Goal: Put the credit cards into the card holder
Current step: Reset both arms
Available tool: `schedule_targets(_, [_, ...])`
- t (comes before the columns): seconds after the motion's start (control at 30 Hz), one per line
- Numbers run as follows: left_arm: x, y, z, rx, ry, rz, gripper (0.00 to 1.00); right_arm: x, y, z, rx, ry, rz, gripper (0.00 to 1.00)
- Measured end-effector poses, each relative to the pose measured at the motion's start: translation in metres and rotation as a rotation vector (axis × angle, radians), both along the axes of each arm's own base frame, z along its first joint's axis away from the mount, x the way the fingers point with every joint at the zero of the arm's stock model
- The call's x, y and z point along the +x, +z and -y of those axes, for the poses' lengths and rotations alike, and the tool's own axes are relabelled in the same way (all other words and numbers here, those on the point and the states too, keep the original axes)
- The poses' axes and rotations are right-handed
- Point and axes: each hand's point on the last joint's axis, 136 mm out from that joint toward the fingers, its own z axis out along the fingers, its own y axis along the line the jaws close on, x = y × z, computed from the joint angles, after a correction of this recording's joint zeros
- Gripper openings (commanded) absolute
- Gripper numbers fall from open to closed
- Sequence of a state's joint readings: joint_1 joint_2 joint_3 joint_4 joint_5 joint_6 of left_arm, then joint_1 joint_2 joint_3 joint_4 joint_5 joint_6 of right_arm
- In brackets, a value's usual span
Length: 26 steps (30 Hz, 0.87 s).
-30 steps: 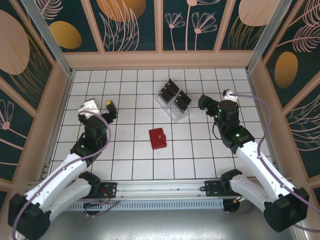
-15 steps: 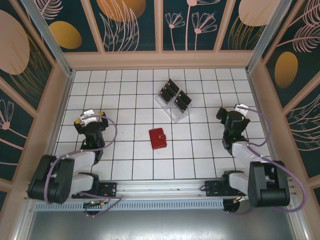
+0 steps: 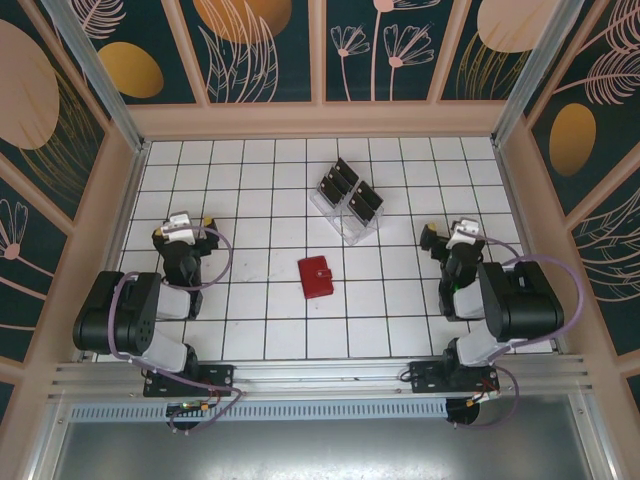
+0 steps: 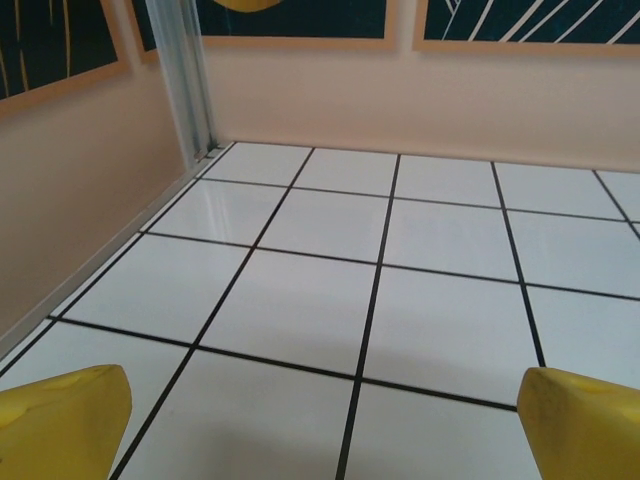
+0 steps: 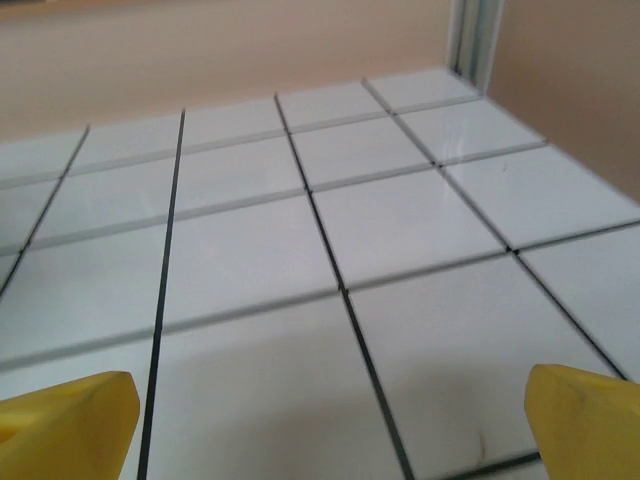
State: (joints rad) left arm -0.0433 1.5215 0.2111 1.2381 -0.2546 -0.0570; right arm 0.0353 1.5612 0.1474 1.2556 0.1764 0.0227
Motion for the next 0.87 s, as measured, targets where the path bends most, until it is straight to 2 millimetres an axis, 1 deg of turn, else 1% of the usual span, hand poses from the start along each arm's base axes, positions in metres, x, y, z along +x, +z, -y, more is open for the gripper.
schedule_targets(0.07, [0.003, 0.003, 0.001, -0.004, -0.015, 0.009, 0.99, 0.004, 0.004, -0.003, 0.005, 0.022, 0.017, 0.99])
schedule_targets(0.17, [0.006, 0.006, 0.004, -0.01, -0.036, 0.016, 0.99, 0.014, 0.019, 0.005, 0.025, 0.021, 0.065, 0.99])
schedule_targets(0.23, [0.006, 0.006, 0.004, -0.013, -0.043, 0.017, 0.99, 0.016, 0.023, 0.009, 0.027, 0.015, 0.082, 0.99])
schedule_targets(0.47, [0.006, 0.006, 0.006, -0.015, -0.055, 0.017, 0.99, 0.013, 0.028, 0.008, 0.024, -0.005, 0.11, 0.99])
schedule_targets(0.63, [0.006, 0.006, 0.006, -0.015, -0.055, 0.017, 0.99, 0.014, 0.029, 0.001, 0.019, 0.015, 0.11, 0.99])
schedule_targets(0.87, [0.007, 0.007, 0.007, -0.015, -0.057, 0.021, 0.99, 0.018, 0.031, 0.004, 0.03, 0.036, 0.113, 0.99])
